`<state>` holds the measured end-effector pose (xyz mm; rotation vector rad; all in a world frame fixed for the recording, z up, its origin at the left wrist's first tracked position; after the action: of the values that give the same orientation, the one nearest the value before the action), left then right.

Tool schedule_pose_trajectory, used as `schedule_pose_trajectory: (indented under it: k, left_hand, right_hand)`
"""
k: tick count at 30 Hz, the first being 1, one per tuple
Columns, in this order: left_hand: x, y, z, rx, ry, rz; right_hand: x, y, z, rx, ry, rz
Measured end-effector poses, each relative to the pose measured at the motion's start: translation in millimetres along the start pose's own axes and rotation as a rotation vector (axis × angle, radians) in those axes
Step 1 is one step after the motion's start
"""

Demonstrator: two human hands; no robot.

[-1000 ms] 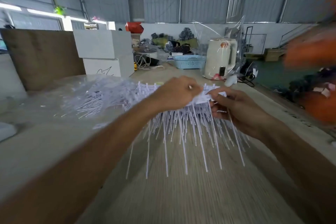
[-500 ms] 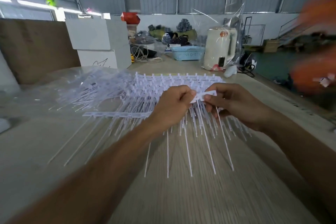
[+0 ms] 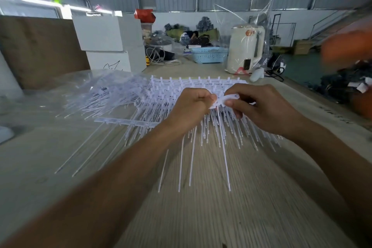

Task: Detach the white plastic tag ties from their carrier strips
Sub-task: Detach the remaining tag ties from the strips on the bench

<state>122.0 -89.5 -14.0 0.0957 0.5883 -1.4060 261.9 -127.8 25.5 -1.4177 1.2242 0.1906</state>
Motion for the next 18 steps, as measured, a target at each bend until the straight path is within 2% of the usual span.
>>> schedule_pose_trajectory:
  k: [10, 13, 18]
  left_hand:
    - [6.8, 3.0, -1.2, 0.045, -0.124, -0.029]
    - [7.2, 0.6, 6.7, 0.009, -0.041, -0.004]
    - [8.1, 0.2, 20.6, -0.254, 0.146, 0.057]
  right_hand:
    - [2.4, -5.1, -18.9, 0.301, -0.225, 0.047]
    - [3.0, -5.4, -12.5, 0.264, -0.174, 0.061]
    - [1.4, -6.9, 4.5, 0.160, 0.000, 0.176]
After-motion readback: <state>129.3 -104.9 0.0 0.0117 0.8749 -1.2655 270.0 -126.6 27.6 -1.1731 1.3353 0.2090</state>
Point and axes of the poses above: each hand's wrist, its own x-axis away from the middle knuckle, its own y-axis out of the palm, z = x × y, the point moved 9 cm from there along -x, towards the middle knuckle, and after that the axes turned 9 degrees about z, right-handed, at the moved point
